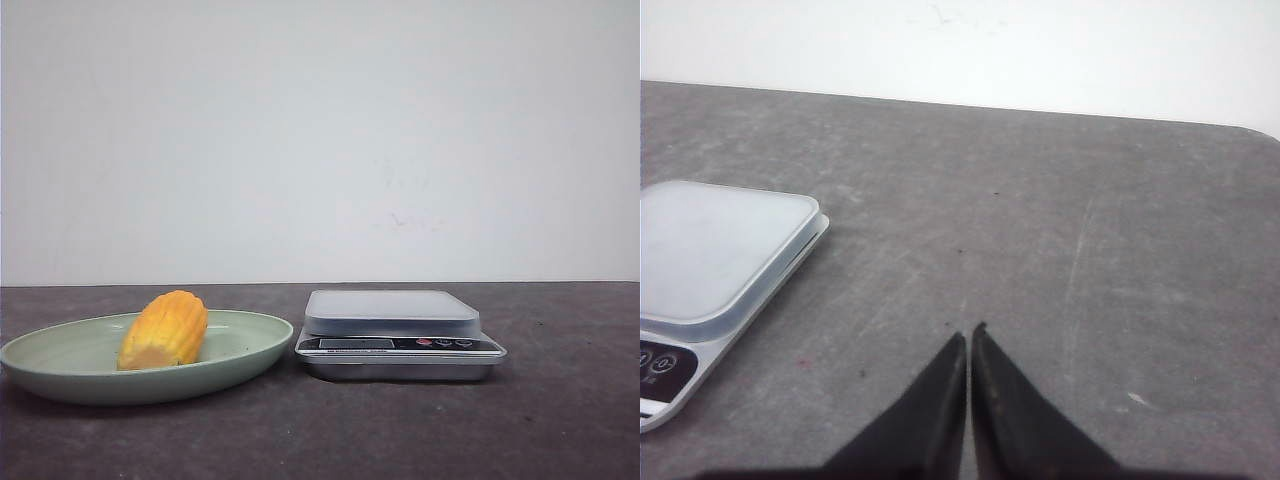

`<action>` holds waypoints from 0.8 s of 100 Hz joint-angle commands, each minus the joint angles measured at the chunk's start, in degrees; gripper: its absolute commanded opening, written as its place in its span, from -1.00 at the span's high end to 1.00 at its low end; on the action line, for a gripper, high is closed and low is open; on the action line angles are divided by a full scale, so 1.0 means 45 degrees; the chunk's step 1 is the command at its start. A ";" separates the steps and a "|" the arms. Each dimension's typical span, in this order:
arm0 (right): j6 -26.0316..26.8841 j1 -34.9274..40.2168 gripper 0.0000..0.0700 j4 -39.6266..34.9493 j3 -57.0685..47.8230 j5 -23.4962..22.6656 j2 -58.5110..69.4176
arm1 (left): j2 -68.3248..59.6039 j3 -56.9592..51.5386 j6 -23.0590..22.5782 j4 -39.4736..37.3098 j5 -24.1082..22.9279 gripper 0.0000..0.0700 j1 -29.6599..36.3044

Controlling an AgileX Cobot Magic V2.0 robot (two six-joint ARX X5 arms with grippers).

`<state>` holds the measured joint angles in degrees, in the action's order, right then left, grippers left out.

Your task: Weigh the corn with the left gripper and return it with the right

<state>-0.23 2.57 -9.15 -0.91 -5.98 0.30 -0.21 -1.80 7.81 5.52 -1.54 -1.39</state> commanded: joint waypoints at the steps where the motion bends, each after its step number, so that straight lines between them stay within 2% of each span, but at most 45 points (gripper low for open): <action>1: -0.0097 -0.0015 1.00 0.0136 0.0024 0.0000 -0.0019 | 0.0010 0.0233 -0.0510 0.0107 0.0015 0.96 -0.0034; 18: -0.0097 -0.0015 1.00 0.0131 0.0024 0.0005 -0.0019 | 0.0010 0.0233 -0.1681 0.1073 0.0019 0.96 -0.0034; 29: -0.0097 -0.0015 1.00 0.0131 0.0024 0.0000 -0.0019 | 0.0010 0.0233 -0.1982 0.1209 0.0223 0.96 -0.0058; 80: -0.0097 -0.0015 1.00 0.0131 0.0024 0.0000 -0.0019 | 0.0010 0.0228 -0.1875 0.1156 0.0219 0.96 -0.0092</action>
<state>-0.23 2.57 -9.15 -0.91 -5.98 0.30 -0.21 -1.80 -0.08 10.57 -0.89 -1.65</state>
